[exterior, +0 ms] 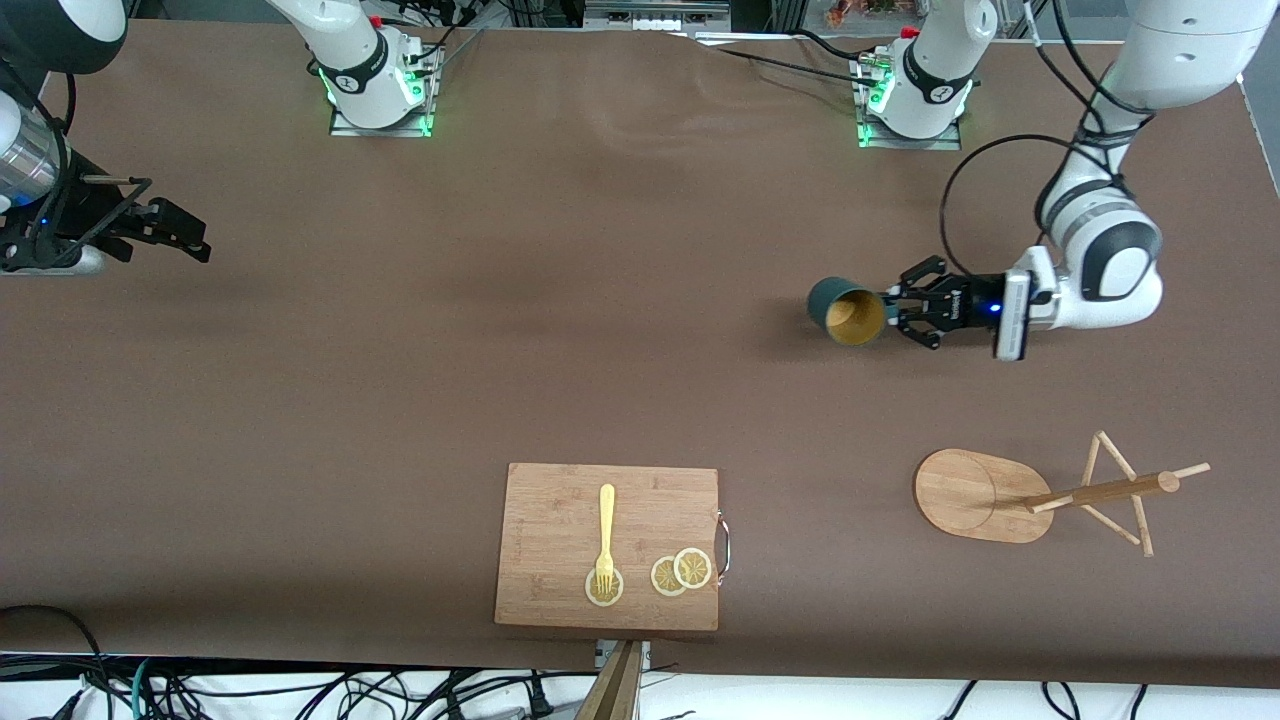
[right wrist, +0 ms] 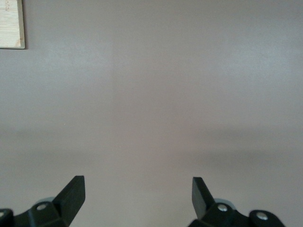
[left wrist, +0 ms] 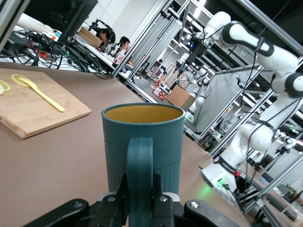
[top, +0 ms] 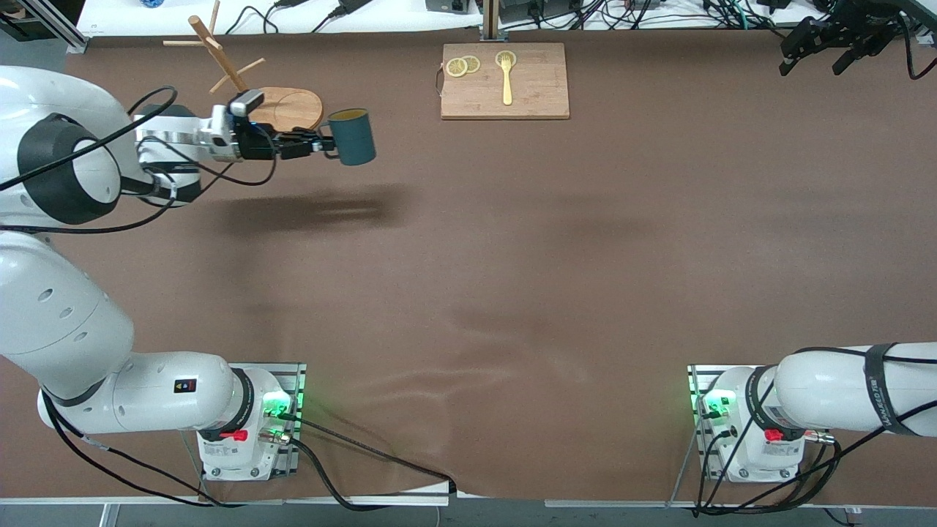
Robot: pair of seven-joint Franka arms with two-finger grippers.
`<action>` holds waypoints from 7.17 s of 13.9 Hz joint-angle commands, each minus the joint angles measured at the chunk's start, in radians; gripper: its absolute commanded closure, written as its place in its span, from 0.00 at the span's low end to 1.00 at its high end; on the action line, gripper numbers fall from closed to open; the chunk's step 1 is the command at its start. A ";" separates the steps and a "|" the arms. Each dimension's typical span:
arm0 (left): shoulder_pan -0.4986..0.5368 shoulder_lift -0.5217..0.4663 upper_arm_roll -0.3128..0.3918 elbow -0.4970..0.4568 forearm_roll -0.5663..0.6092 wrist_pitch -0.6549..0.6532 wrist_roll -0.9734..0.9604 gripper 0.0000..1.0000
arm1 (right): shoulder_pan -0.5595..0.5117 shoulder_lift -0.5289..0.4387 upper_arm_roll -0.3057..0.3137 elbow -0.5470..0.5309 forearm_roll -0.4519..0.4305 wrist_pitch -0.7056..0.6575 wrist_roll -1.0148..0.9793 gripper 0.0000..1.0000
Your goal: Pass cup and hang on rack
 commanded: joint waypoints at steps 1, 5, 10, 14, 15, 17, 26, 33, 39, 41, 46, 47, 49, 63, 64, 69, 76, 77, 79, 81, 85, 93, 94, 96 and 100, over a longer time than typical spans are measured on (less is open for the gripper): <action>0.002 -0.037 0.073 -0.023 0.056 -0.087 -0.053 1.00 | -0.014 0.000 0.011 0.009 0.006 -0.009 -0.010 0.00; 0.054 -0.037 0.164 -0.023 0.096 -0.177 -0.147 1.00 | -0.014 0.000 0.013 0.009 0.006 -0.009 -0.012 0.00; 0.170 -0.044 0.178 -0.004 0.056 -0.210 -0.488 1.00 | -0.014 0.000 0.011 0.009 0.006 -0.009 -0.013 0.00; 0.212 -0.021 0.176 -0.001 -0.037 -0.239 -0.728 1.00 | -0.014 0.000 0.011 0.009 0.006 -0.009 -0.018 0.00; 0.212 -0.018 0.176 -0.001 -0.076 -0.240 -0.791 1.00 | -0.014 0.005 0.011 0.012 0.006 -0.009 -0.018 0.00; 0.212 -0.009 0.176 0.003 -0.157 -0.269 -0.962 1.00 | -0.014 0.006 0.013 0.019 0.006 -0.009 -0.018 0.00; 0.210 0.157 0.153 0.100 -0.444 -0.377 -1.139 1.00 | -0.012 0.006 0.013 0.022 0.006 -0.009 -0.018 0.00; 0.220 0.239 0.155 0.204 -0.498 -0.380 -1.205 1.00 | -0.012 0.006 0.013 0.024 0.006 -0.009 -0.018 0.00; 0.224 0.309 0.155 0.261 -0.550 -0.368 -1.207 1.00 | -0.012 0.008 0.013 0.024 0.006 -0.009 -0.018 0.00; 0.226 0.341 0.155 0.299 -0.561 -0.368 -1.207 1.00 | -0.012 0.008 0.013 0.024 0.006 -0.009 -0.018 0.00; 0.240 0.399 0.155 0.353 -0.570 -0.368 -1.207 1.00 | -0.012 0.008 0.013 0.024 0.006 -0.009 -0.018 0.00; 0.240 0.405 0.155 0.356 -0.575 -0.368 -1.207 1.00 | -0.012 0.008 0.013 0.024 0.006 -0.009 -0.018 0.00; 0.244 0.424 0.155 0.372 -0.576 -0.368 -1.213 1.00 | -0.012 0.008 0.013 0.024 0.006 -0.009 -0.018 0.00; 0.235 0.412 0.216 0.379 -0.377 -0.316 -1.126 0.00 | -0.012 0.008 0.013 0.025 0.006 -0.009 -0.018 0.00; 0.237 0.393 0.228 0.376 -0.319 -0.316 -1.120 0.00 | -0.012 0.008 0.013 0.024 0.006 -0.009 -0.018 0.00; 0.241 0.214 0.232 0.376 0.119 -0.270 -1.118 0.00 | -0.012 0.008 0.013 0.025 0.006 -0.009 -0.020 0.00; 0.148 -0.022 0.225 0.398 0.704 -0.096 -1.173 0.00 | -0.012 0.008 0.013 0.025 0.006 -0.009 -0.020 0.00; 0.114 -0.050 0.224 0.413 0.773 -0.092 -1.229 0.00 | -0.012 0.008 0.013 0.025 0.006 -0.009 -0.020 0.00; 0.068 -0.073 0.192 0.501 0.917 -0.093 -1.407 0.00 | -0.012 0.008 0.013 0.025 0.006 -0.009 -0.020 0.00; 0.060 -0.095 0.077 0.569 1.052 -0.092 -1.544 0.00 | -0.012 0.008 0.013 0.025 0.006 -0.009 -0.020 0.00; -0.042 -0.132 -0.003 0.692 1.218 -0.090 -1.738 0.00 | -0.012 0.008 0.013 0.025 0.006 -0.009 -0.018 0.00; -0.050 -0.219 -0.138 0.875 1.360 -0.116 -1.842 0.00 | -0.012 0.008 0.013 0.025 0.006 -0.009 -0.018 0.00; -0.052 -0.227 -0.140 0.875 1.358 -0.139 -1.868 0.00 | -0.012 0.008 0.013 0.025 0.006 -0.009 -0.018 0.00; -0.058 -0.242 -0.166 0.873 1.360 -0.164 -1.920 0.00 | -0.012 0.008 0.013 0.025 0.006 -0.009 -0.020 0.00; -0.050 -0.219 -0.170 0.876 1.317 -0.171 -1.925 0.00 | -0.012 0.008 0.013 0.025 0.006 -0.009 -0.018 0.00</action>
